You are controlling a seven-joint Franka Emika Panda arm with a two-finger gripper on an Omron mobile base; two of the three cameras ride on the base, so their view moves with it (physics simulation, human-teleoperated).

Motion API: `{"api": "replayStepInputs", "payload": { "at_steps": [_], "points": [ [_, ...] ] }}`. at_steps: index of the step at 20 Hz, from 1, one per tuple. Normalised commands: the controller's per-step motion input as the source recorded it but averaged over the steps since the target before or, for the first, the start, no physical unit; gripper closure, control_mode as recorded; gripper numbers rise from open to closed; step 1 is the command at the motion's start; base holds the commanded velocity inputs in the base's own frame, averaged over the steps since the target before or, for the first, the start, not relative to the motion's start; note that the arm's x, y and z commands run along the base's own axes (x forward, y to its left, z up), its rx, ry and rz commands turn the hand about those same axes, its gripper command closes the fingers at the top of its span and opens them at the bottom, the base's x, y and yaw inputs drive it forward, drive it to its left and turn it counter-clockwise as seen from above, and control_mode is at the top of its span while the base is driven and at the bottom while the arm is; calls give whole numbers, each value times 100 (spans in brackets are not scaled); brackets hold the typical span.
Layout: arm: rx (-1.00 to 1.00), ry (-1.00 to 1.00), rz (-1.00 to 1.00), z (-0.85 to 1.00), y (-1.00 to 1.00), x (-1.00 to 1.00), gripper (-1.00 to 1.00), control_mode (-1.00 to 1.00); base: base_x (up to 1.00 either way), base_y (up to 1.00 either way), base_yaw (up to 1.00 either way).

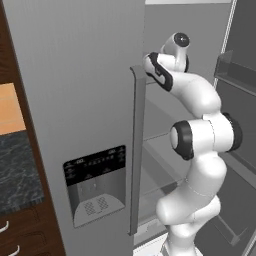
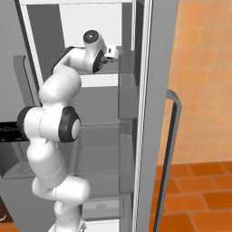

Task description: Place one lime and one steak in each tupperware on the nearby counter, to pack two identical lunches.

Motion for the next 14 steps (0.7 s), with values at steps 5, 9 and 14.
{"api": "replayStepInputs", "payload": {
  "at_steps": [5,9,14],
  "points": [
    [0,4,0,-21,0,36,-100,-100,0,0,0],
    [0,7,0,-40,0,12,100,-100,0,0,0],
    [0,3,0,-47,0,-10,100,-100,0,0,0]
  ]
}}
